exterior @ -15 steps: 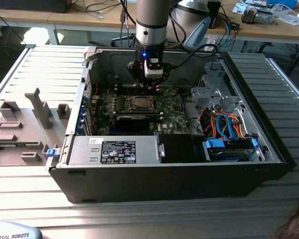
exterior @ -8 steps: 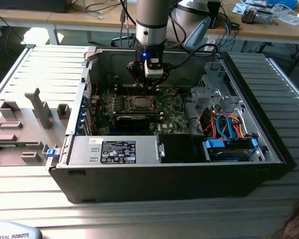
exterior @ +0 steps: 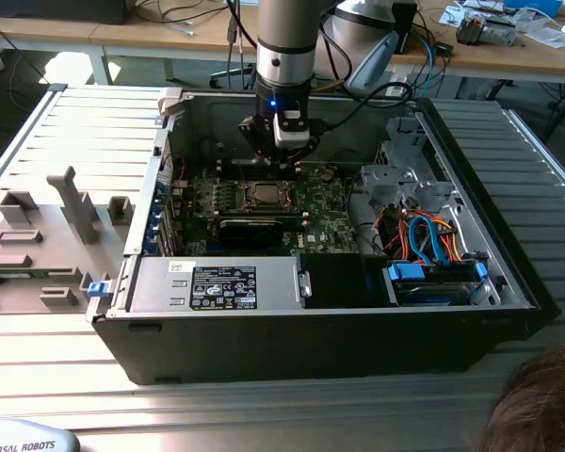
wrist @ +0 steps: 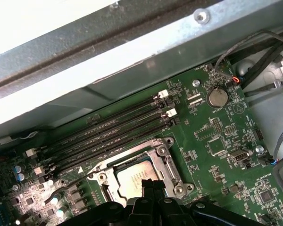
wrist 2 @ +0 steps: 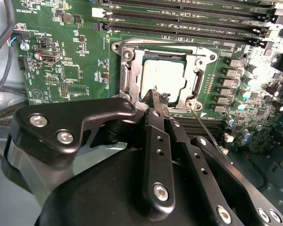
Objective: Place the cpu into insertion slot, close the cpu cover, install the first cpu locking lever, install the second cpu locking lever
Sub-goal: 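Install the first cpu locking lever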
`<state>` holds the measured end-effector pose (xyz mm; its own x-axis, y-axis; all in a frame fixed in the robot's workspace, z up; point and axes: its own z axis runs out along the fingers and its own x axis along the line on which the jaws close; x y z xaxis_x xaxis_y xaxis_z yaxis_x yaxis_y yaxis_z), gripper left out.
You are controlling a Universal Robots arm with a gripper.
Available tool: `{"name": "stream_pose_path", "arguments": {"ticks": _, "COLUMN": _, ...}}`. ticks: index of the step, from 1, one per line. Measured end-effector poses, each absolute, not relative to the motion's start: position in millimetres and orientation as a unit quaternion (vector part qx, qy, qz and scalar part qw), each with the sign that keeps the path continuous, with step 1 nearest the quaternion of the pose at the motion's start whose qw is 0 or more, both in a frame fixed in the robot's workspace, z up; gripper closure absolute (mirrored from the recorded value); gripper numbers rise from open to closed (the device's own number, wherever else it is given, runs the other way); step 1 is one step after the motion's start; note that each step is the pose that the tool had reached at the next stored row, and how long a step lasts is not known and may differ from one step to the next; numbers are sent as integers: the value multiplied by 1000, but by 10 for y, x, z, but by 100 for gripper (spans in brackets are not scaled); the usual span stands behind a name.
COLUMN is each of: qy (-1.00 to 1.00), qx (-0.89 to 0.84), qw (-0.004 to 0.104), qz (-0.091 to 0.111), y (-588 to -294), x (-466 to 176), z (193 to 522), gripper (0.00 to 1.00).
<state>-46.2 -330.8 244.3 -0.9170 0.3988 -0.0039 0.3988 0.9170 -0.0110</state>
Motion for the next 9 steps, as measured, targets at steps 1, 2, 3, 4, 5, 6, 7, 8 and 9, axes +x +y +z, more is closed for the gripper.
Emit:
{"name": "stream_pose_path", "arguments": {"ticks": 1, "qy": 979, "qx": 203, "qw": 1, "qz": -6, "y": -3308, "x": -462, "z": 2443, "gripper": 89}}
{"name": "stream_pose_path", "arguments": {"ticks": 2, "qy": 979, "qx": 202, "qw": 1, "qz": -6, "y": -3308, "x": -462, "z": 2443, "gripper": 89}}
{"name": "stream_pose_path", "arguments": {"ticks": 3, "qy": 979, "qx": 202, "qw": 1, "qz": -6, "y": -3308, "x": -462, "z": 2443, "gripper": 89}}
{"name": "stream_pose_path", "arguments": {"ticks": 4, "qy": 980, "qx": 201, "qw": 1, "qz": -6, "y": -3308, "x": -462, "z": 2443, "gripper": 89}}
{"name": "stream_pose_path", "arguments": {"ticks": 5, "qy": 980, "qx": 201, "qw": 1, "qz": -6, "y": -3308, "x": -462, "z": 2443, "gripper": 89}}
{"name": "stream_pose_path", "arguments": {"ticks": 6, "qy": 980, "qx": 200, "qw": 1, "qz": -6, "y": -3308, "x": -462, "z": 2443, "gripper": 89}}
{"name": "stream_pose_path", "arguments": {"ticks": 7, "qy": 980, "qx": 199, "qw": 1, "qz": -6, "y": -3308, "x": -462, "z": 2443, "gripper": 89}}
{"name": "stream_pose_path", "arguments": {"ticks": 8, "qy": 980, "qx": 199, "qw": 1, "qz": -6, "y": -3308, "x": -462, "z": 2443, "gripper": 89}}
{"name": "stream_pose_path", "arguments": {"ticks": 9, "qy": 980, "qx": 198, "qw": 1, "qz": -6, "y": -3308, "x": -462, "z": 2443, "gripper": 89}}
